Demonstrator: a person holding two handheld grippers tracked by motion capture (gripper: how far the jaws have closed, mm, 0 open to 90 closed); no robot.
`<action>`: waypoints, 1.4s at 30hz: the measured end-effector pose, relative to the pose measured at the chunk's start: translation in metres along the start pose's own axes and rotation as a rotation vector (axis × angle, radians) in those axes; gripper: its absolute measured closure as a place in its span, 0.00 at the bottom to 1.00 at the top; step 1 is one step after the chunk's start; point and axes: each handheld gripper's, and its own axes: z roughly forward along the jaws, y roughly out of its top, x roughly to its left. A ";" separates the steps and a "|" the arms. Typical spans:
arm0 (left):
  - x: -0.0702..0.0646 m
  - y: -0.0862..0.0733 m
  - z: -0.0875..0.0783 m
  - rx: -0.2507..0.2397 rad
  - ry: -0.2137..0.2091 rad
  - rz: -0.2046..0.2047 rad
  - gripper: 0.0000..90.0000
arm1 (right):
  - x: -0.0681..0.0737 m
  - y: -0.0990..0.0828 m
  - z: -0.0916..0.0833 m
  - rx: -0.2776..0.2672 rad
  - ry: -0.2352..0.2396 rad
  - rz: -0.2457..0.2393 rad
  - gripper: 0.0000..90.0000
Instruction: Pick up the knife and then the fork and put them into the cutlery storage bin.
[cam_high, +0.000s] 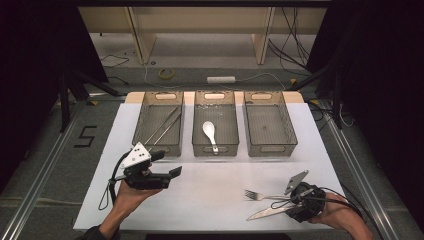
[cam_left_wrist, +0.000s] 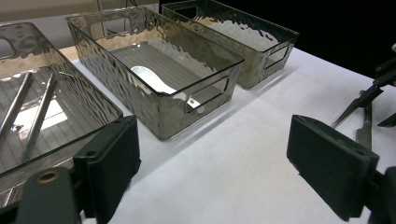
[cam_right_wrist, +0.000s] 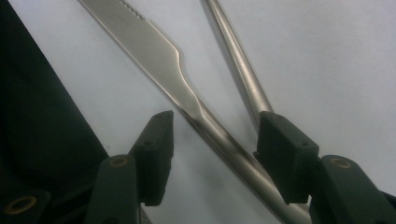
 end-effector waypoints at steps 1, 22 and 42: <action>0.000 0.000 0.000 -0.001 0.001 0.000 0.19 | 0.000 0.000 0.001 0.004 -0.002 0.002 0.53; -0.001 0.000 0.001 -0.002 0.002 0.002 0.19 | 0.002 0.010 0.006 0.116 -0.023 -0.037 0.69; -0.001 0.000 0.001 -0.001 0.003 0.003 0.19 | 0.005 0.014 0.007 0.145 0.007 -0.067 0.84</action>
